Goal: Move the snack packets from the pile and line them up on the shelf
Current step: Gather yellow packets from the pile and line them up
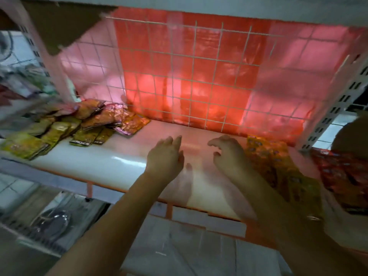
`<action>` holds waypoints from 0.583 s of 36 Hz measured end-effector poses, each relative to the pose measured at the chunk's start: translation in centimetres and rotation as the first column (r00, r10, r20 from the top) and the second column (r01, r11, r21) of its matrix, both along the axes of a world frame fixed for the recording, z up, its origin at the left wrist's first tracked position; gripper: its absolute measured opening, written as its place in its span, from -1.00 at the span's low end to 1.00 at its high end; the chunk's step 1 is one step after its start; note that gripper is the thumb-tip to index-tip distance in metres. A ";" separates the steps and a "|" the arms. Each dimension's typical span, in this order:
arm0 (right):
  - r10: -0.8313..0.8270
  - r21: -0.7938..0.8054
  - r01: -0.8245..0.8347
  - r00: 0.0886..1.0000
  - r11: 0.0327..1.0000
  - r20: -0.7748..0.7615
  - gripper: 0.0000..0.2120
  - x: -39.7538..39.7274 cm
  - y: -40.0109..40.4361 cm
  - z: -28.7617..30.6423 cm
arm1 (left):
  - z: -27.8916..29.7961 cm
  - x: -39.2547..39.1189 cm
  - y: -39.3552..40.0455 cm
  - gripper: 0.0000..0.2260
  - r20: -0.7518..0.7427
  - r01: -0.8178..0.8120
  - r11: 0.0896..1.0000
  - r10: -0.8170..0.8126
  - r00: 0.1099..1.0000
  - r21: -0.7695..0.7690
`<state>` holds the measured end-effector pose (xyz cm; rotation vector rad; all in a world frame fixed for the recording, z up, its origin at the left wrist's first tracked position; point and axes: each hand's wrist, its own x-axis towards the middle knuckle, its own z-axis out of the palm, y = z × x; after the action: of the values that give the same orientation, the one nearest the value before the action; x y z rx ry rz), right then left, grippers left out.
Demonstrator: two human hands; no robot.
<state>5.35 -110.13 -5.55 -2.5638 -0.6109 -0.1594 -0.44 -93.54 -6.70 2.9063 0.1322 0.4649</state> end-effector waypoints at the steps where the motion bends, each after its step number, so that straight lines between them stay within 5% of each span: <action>1: 0.012 -0.007 -0.012 1.000 1.000 -0.007 -0.59 -0.1 1.5 0.0 | 0.0 -0.3 1.4 -0.55 -0.002 -0.014 1.000 0.014 1.000 -0.003; 11: 0.144 -0.010 -0.147 0.980 0.989 -0.134 -0.59 -1.7 17.2 -0.7 | -0.8 -2.5 15.7 -0.58 -0.042 -0.108 0.994 0.108 0.993 0.007; 21: 0.045 -0.010 -0.049 0.969 0.999 -0.244 -0.72 -2.3 30.5 -2.6 | -1.9 -5.1 29.7 -0.64 0.050 -0.253 0.965 0.250 0.967 0.072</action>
<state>3.08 -79.65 -8.14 -2.5285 -0.5791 0.1760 -5.56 -63.86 -8.61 2.9662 0.4928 0.5809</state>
